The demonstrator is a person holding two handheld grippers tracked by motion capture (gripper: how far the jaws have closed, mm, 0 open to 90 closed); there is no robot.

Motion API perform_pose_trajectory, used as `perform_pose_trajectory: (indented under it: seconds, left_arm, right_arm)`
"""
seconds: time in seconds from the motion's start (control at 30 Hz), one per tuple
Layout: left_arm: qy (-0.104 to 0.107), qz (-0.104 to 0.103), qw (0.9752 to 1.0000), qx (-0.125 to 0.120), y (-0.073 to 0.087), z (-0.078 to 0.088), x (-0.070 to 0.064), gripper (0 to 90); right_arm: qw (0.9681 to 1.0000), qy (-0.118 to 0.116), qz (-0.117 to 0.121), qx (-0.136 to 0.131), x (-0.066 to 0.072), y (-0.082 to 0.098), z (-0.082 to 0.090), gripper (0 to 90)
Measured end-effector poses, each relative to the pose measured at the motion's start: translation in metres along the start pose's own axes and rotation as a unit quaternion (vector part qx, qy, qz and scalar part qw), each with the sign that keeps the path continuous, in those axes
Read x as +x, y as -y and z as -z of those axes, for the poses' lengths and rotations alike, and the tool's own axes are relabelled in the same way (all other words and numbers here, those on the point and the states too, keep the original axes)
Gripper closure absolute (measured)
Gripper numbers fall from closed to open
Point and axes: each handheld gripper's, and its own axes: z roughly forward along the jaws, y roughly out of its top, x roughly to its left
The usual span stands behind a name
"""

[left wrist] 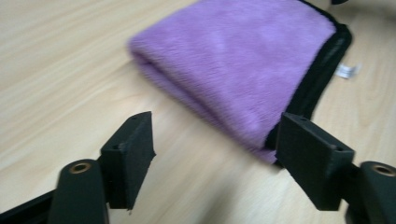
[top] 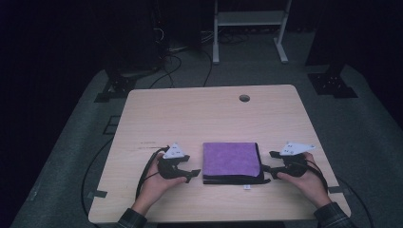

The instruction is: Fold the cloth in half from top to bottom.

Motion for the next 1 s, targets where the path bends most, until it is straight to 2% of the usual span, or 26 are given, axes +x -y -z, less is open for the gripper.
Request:
perform_pose_trajectory:
  seconds: [0.1, 0.2, 0.27, 0.47, 0.6, 0.7, 0.8, 0.87, 1.0]
  left_arm:
    - [-0.016, 0.006, 0.9999, 0.005, 0.007, 0.010, 0.007, 20.9]
    - [-0.031, 0.012, 0.9993, 0.017, 0.017, 0.020, 0.015, 17.6]
    - [-0.039, 0.022, 0.9986, 0.029, 0.025, 0.024, 0.020, 15.9]
    - [-0.065, 0.032, 0.9956, 0.058, 0.046, 0.036, 0.030, 12.2]
    - [-0.071, 0.041, 0.9942, 0.071, 0.057, 0.041, 0.035, 9.3]
    - [-0.080, 0.038, 0.9934, 0.072, 0.065, 0.044, 0.038, 8.4]
    - [-0.085, 0.031, 0.9934, 0.070, 0.069, 0.046, 0.039, 6.2]
    - [-0.093, 0.019, 0.9931, 0.069, 0.072, 0.047, 0.039, 4.2]
    - [-0.092, 0.017, 0.9938, 0.060, 0.075, 0.048, 0.040, 2.1]
  right_arm:
    - [0.9997, 0.022, -0.013, 0.003, -0.007, 0.005, 0.004, 25.7]
    - [0.9988, 0.038, -0.029, 0.011, -0.014, 0.014, 0.009, 25.5]
    - [0.9984, 0.043, -0.036, 0.013, -0.017, 0.018, 0.013, 24.5]
    - [0.9957, 0.064, -0.059, 0.031, -0.025, 0.033, 0.021, 20.4]
    - [0.9938, 0.074, -0.070, 0.045, -0.028, 0.042, 0.026, 18.6]
    - [0.9928, 0.080, -0.067, 0.058, -0.030, 0.049, 0.028, 18.0]
    - [0.9921, 0.086, -0.072, 0.057, -0.031, 0.052, 0.030, 17.6]
    - [0.9921, 0.088, -0.070, 0.055, -0.032, 0.053, 0.030, 16.2]
    - [0.9927, 0.088, -0.069, 0.046, -0.033, 0.056, 0.029, 13.0]
